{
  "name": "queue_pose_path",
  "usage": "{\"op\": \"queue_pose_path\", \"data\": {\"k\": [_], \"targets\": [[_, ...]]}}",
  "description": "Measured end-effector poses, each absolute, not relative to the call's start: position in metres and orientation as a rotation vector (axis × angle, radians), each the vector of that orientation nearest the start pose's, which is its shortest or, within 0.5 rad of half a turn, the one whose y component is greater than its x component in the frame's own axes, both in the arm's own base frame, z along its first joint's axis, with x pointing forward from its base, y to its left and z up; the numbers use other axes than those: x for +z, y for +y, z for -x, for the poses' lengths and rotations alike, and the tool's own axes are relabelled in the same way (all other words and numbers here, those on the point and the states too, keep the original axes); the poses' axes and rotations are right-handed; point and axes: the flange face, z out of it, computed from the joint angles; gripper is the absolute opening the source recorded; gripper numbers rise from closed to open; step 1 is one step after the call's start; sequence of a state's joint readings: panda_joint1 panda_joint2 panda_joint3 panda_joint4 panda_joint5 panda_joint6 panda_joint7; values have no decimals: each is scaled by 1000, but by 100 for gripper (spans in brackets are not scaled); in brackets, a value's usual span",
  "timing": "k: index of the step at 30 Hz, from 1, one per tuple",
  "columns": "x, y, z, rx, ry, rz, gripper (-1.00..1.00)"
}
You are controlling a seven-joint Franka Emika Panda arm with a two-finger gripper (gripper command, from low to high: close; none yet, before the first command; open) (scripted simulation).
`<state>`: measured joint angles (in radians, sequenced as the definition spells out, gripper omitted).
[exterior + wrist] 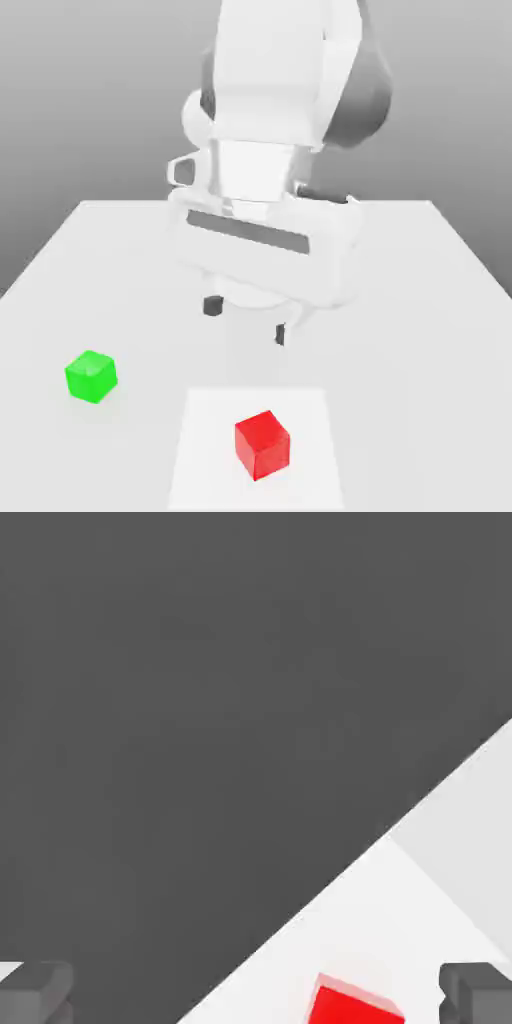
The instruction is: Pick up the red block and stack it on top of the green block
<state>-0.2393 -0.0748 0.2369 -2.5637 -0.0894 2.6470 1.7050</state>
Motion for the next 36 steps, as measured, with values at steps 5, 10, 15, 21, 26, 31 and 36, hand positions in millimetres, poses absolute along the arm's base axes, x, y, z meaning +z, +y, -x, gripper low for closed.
{"op": "queue_pose_path", "data": {"k": [5, 10, 15, 21, 26, 31, 36], "targets": [[219, 6, -435, -31, 2468, 1926, 0], [159, 7, -431, -1, 2503, 1895, 0], [150, 8, -431, -2, 2502, 1895, -100], [176, 7, -432, -2, 2503, 1893, -100], [213, -36, -422, -17, 2529, 1882, -100], [227, -137, -383, -29, 2593, 1824, -100], [240, -208, -330, -17, 2602, 1800, -100]]}}
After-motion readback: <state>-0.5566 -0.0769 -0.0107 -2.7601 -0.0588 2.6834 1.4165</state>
